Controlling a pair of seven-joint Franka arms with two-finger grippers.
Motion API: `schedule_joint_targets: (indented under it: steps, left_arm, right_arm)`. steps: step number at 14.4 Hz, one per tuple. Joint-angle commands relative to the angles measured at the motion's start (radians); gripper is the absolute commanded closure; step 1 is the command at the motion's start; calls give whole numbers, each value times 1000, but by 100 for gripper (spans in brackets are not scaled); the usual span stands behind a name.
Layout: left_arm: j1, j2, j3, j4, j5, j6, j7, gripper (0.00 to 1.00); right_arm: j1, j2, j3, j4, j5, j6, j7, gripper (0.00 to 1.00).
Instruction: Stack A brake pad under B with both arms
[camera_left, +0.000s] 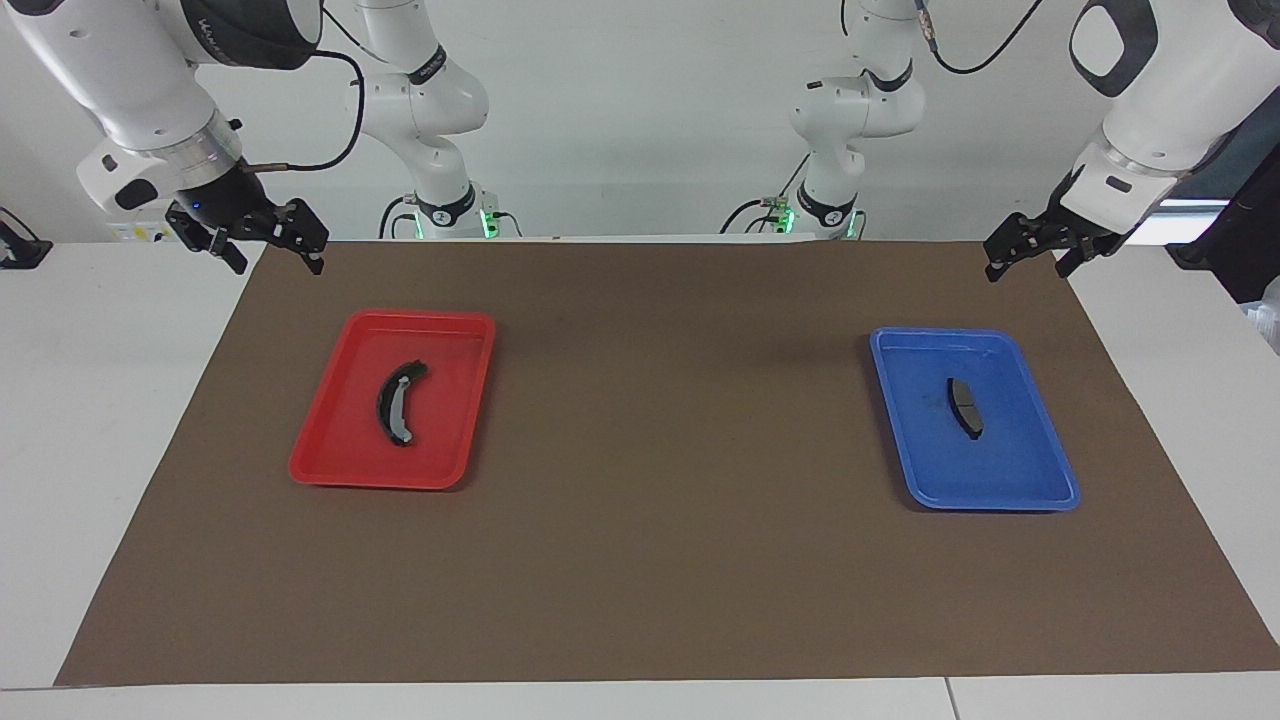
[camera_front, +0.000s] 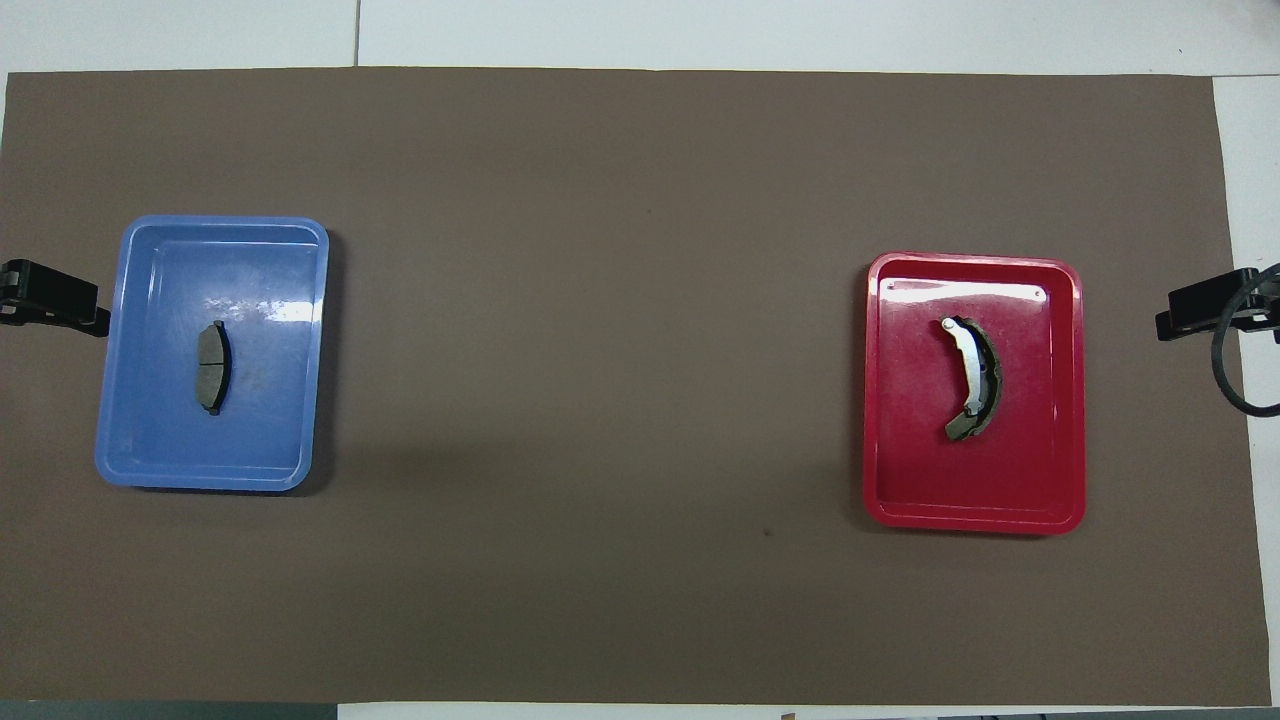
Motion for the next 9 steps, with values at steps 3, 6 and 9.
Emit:
schedule_joint_targets:
  steps: [3,6,9]
  left_arm:
    - [-1,-32,3,-33,-2,-7,-17,0]
    - [-1,-32,6,-33,-2,-4,-17,0]
    - [-1,-32,6,-33,-2,-4,-17,0]
  right_arm:
    - [-6,-8,6,-5,-10,5,2,0]
    - [0,-8,6,-5,-10,6,4,0]
    - [0,-8,6,-5,-10,5,4,0]
